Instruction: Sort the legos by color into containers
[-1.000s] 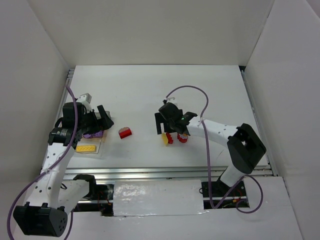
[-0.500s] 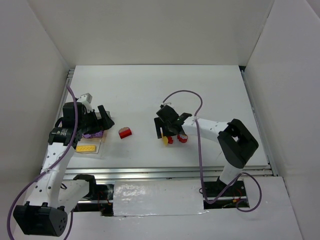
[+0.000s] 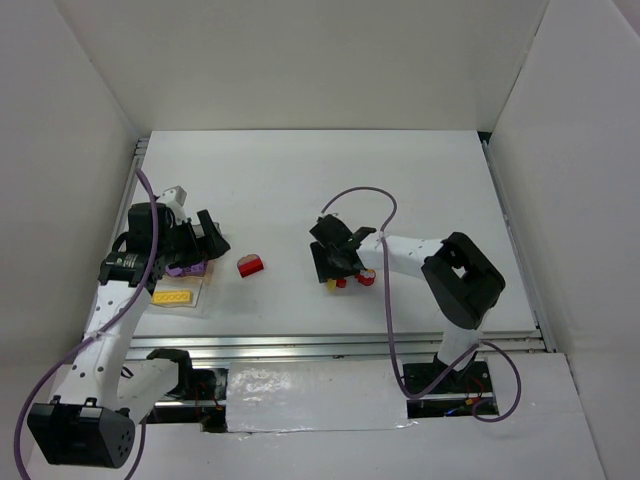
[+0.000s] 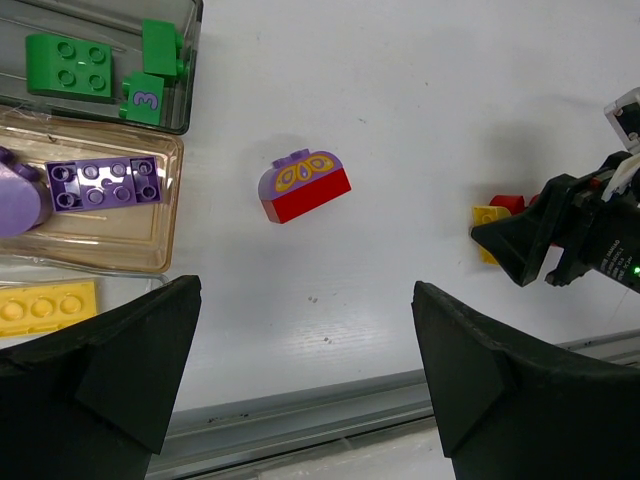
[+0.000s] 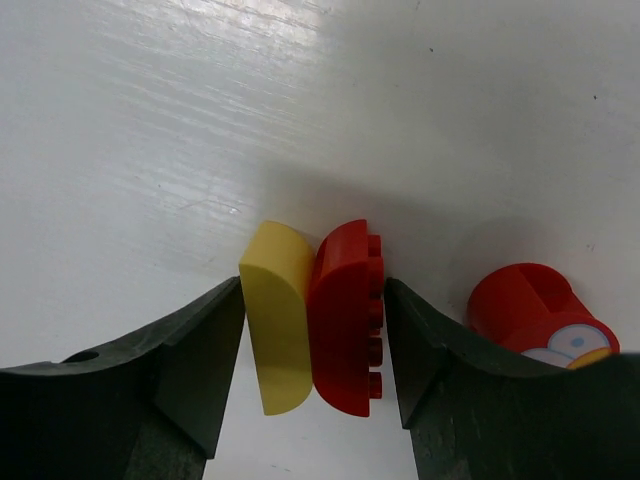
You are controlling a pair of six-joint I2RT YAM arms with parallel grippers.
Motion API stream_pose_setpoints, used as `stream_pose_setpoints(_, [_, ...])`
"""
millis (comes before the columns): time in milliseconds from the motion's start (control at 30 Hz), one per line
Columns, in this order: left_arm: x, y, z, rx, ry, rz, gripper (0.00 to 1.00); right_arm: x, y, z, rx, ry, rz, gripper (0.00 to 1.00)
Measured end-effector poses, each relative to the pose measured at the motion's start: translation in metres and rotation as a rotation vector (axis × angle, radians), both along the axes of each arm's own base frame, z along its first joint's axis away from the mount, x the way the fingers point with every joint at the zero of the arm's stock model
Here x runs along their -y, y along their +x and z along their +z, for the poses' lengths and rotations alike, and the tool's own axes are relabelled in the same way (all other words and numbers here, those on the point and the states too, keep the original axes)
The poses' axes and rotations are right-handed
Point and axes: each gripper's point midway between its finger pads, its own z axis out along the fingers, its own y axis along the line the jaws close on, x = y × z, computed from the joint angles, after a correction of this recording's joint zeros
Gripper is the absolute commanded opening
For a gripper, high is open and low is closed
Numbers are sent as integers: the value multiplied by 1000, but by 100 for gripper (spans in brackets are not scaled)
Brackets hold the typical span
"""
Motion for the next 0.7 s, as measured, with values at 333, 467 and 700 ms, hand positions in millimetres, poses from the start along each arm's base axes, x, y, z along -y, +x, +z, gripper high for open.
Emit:
stream_pose_setpoints(333, [4,0,0,-4,-20,-14,99,-12,-9,6,16,3,92,5])
stream_pose_setpoints(467, [33,0,7,20,-161,-108,98,-42,-37,38,101,75,305,4])
stream_pose_setpoints(700, [110,-27,-6,-74,-441,-353,97,-90,-75,115,318,242,603,1])
